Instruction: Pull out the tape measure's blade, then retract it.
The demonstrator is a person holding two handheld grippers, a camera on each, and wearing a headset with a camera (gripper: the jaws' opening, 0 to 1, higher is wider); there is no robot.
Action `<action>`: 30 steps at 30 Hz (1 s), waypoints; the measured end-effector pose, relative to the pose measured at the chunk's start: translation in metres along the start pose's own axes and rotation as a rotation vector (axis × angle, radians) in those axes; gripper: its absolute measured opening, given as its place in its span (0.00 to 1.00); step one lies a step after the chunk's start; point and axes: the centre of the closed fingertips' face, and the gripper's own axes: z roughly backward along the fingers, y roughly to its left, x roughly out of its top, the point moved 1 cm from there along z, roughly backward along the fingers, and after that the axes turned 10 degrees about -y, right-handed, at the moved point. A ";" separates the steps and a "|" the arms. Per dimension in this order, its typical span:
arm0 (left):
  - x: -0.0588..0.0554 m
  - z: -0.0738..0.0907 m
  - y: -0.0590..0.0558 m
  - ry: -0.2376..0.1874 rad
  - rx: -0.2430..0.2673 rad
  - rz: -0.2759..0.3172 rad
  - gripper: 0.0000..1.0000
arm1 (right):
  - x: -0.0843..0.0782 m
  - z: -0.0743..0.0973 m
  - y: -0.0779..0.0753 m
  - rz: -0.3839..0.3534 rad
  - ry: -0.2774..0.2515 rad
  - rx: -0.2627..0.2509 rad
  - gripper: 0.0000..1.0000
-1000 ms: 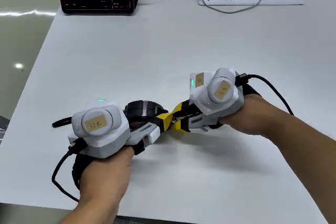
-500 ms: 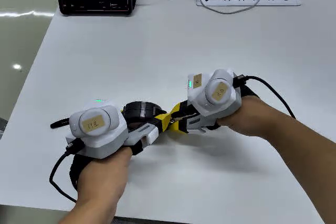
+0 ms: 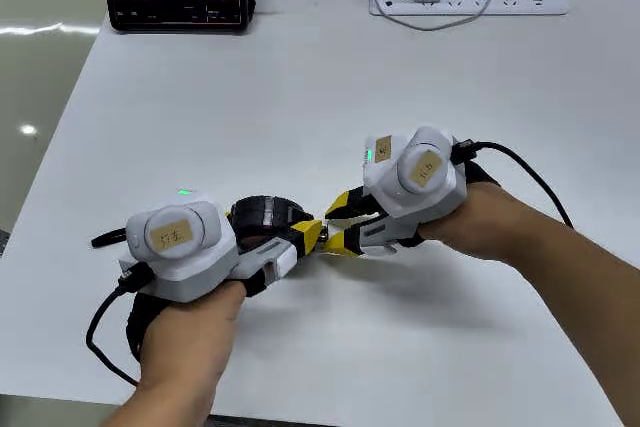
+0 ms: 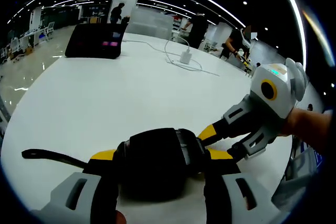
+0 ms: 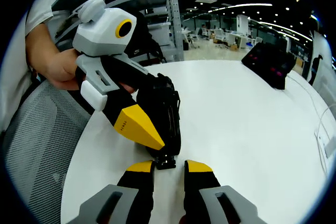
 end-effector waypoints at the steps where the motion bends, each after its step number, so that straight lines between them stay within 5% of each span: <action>1: 0.000 0.000 0.000 0.001 -0.002 -0.001 0.62 | 0.000 0.000 0.000 -0.002 0.000 0.000 0.19; 19: 0.011 0.009 0.004 -0.026 -0.025 -0.031 0.64 | 0.001 0.009 0.003 -0.008 -0.006 -0.007 0.20; 30: 0.019 0.018 0.001 -0.032 -0.082 -0.083 0.67 | 0.002 0.029 0.010 -0.032 -0.029 -0.045 0.25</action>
